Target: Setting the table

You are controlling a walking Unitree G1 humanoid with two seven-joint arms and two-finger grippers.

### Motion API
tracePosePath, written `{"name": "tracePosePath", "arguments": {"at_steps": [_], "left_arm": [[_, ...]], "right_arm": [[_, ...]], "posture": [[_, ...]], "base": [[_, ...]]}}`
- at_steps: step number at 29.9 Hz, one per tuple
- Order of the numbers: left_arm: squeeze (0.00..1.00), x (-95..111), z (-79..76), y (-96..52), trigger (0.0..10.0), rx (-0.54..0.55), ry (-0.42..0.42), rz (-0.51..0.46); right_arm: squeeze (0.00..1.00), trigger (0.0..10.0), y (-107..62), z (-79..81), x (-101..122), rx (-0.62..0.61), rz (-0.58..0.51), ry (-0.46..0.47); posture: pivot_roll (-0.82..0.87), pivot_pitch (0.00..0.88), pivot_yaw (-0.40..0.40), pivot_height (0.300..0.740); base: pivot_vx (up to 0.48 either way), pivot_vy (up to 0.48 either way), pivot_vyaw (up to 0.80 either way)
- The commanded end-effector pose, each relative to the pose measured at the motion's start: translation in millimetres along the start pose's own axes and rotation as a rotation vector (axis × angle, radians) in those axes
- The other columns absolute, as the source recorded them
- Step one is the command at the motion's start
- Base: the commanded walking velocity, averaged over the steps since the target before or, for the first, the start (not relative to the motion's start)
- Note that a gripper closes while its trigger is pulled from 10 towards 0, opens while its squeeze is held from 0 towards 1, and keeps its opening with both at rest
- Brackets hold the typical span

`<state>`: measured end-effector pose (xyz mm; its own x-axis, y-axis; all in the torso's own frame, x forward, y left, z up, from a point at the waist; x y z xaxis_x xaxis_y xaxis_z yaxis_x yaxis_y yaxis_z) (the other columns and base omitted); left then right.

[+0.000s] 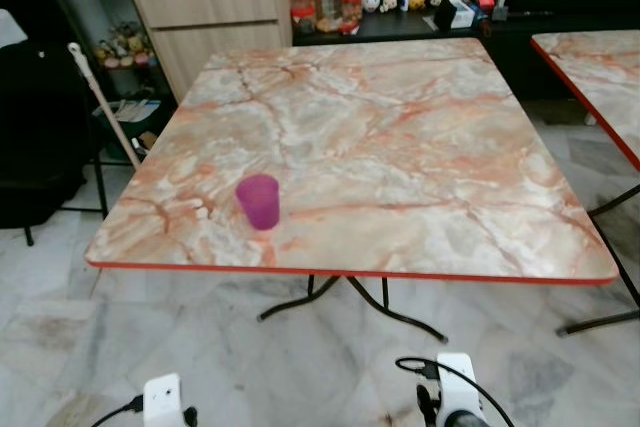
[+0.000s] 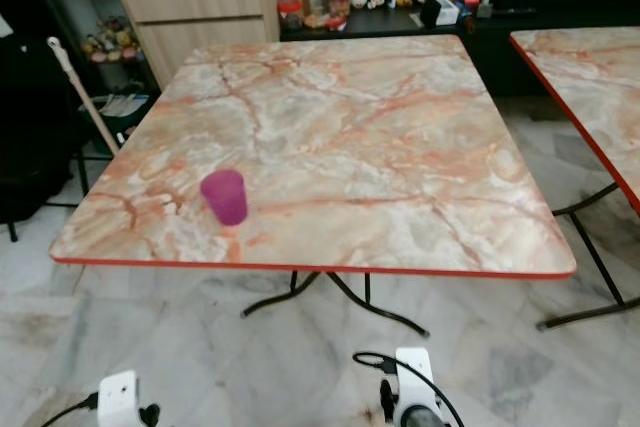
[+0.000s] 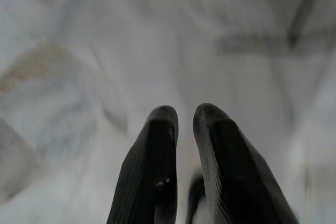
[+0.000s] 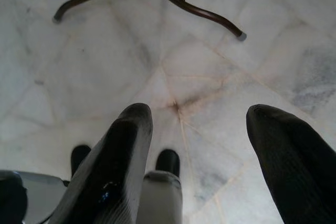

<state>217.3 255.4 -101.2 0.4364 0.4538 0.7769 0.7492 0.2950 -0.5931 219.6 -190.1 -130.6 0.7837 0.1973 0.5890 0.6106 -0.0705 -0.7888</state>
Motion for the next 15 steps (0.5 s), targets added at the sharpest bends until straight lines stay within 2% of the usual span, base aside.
{"name": "tracePosePath", "arguments": {"at_steps": [1, 3, 4, 5, 6, 8, 9, 10, 13, 14, 15], "left_arm": [[0.00, 40.4, 8.2, 1.4, 10.0, 0.023, -0.065, -0.170], [0.00, 71.8, 11.3, -1.3, 10.0, 0.040, -0.094, -0.294], [0.00, 95.3, 12.2, -4.0, 10.0, 0.047, -0.117, -0.379], [0.00, 95.3, 12.2, -4.0, 10.0, 0.047, -0.117, -0.379], [0.00, 129.2, 11.9, -9.2, 10.0, 0.048, -0.147, -0.493], [0.00, 166.5, 7.2, -16.2, 10.0, 0.030, -0.166, -0.609], [0.00, 193.3, 0.8, -22.8, 10.0, 0.003, -0.177, -0.685], [0.00, 193.3, 0.8, -22.8, 10.0, 0.003, -0.177, -0.685], [0.00, 240.5, -22.8, -30.9, 10.0, -0.087, -0.186, -0.771], [0.00, 240.5, -22.8, -30.9, 10.0, -0.087, -0.186, -0.771], [0.00, 256.7, -37.9, -34.4, 10.0, -0.143, -0.184, -0.786]], "right_arm": [[0.00, 10.0, -0.2, 3.4, -2.4, 0.015, 0.012, -0.010], [0.00, 10.0, -0.2, 3.0, -2.9, 0.018, 0.014, -0.017], [0.00, 10.0, -0.2, 3.4, -3.2, 0.022, 0.016, -0.028], [0.00, 10.0, -0.2, 3.4, -3.2, 0.022, 0.016, -0.028], [0.00, 10.0, -0.2, 4.1, -3.3, 0.028, 0.018, -0.042], [0.00, 10.0, 0.1, 5.0, -2.1, 0.032, 0.015, -0.048], [0.00, 10.0, 0.4, 5.5, -0.3, 0.033, 0.012, -0.050], [0.00, 10.0, 0.4, 5.5, -0.3, 0.033, 0.012, -0.050], [0.00, 10.0, 1.3, 7.0, 4.3, 0.037, 0.004, -0.053], [0.00, 10.0, 1.3, 7.0, 4.3, 0.037, 0.004, -0.053], [0.00, 10.0, 1.6, 7.3, 6.0, 0.037, 0.000, -0.049]], "posture": [[0.05, 0.032, 0.067, 0.736], [0.06, 0.030, 0.061, 0.736], [0.07, 0.027, 0.057, 0.736], [0.07, 0.027, 0.057, 0.736], [0.07, 0.019, 0.051, 0.736], [0.08, 0.019, 0.049, 0.736], [0.08, 0.014, 0.047, 0.736], [0.08, 0.014, 0.047, 0.736], [0.07, 0.015, 0.051, 0.736], [0.07, 0.015, 0.051, 0.736], [0.07, 0.017, 0.053, 0.736]], "base": [[0.000, 0.000, 0.00], [0.000, 0.000, 0.00], [0.000, 0.000, 0.00], [0.000, 0.000, 0.00], [0.000, 0.000, 0.00], [0.000, 0.000, 0.00], [0.000, 0.000, 0.00], [0.000, 0.000, 0.00], [0.000, 0.000, 0.00], [0.000, 0.000, 0.00], [0.000, 0.000, 0.00]]}}
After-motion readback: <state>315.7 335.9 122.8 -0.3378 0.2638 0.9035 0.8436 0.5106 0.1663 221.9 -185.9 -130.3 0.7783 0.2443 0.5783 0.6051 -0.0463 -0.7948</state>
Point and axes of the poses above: a point about 5 cm out from each wrist's last joint towards the gripper, its own y axis pointing out of the wrist towards the gripper, its own x axis along the axis of the wrist's last joint, z = x × y, the point moved 6 cm from there along y, pointing out of the wrist towards the gripper, and after that the axes turned 10 degrees about -y, right-handed, at the moved point
